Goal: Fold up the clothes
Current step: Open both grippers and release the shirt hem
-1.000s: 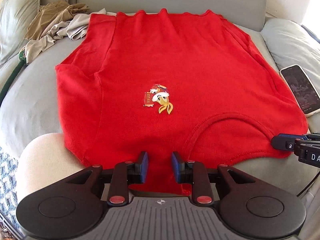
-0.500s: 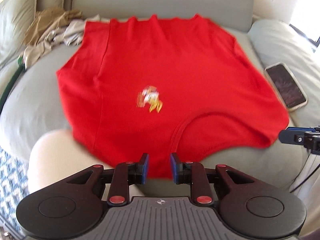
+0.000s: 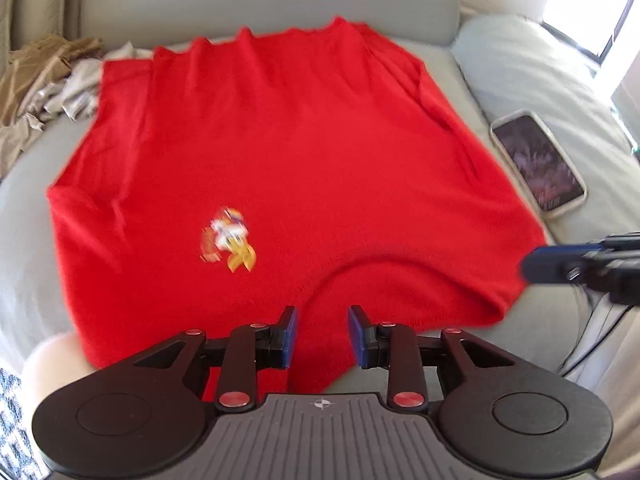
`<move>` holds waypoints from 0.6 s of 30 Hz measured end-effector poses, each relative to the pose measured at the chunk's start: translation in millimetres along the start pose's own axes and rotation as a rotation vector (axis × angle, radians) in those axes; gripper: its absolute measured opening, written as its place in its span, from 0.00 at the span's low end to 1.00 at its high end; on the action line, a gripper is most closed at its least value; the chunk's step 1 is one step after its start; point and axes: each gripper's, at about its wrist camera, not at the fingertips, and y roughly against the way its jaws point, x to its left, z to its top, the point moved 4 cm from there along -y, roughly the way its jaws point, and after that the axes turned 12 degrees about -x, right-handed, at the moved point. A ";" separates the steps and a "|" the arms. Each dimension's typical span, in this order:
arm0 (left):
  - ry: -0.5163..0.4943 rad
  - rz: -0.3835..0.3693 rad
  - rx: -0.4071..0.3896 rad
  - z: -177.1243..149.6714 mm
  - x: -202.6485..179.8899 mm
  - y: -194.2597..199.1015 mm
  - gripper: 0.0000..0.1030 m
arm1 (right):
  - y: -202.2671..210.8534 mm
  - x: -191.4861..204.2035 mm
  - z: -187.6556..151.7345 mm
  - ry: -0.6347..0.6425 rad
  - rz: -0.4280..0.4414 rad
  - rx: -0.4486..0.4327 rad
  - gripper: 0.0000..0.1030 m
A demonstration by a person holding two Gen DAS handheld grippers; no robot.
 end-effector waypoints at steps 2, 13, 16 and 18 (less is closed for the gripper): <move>0.035 0.006 -0.072 24.2 7.7 13.3 0.34 | 21.1 -4.5 27.0 0.007 -0.003 -0.076 0.37; 0.064 0.097 -0.280 110.2 32.5 20.1 0.47 | 47.9 -40.9 183.6 -0.070 -0.014 -0.274 0.76; 0.059 0.123 -0.297 121.8 39.0 11.1 0.50 | 15.6 -56.3 212.7 -0.129 -0.027 -0.230 0.73; 0.056 0.140 -0.308 129.5 43.4 5.1 0.53 | -12.0 -64.2 225.1 -0.152 -0.027 -0.203 0.72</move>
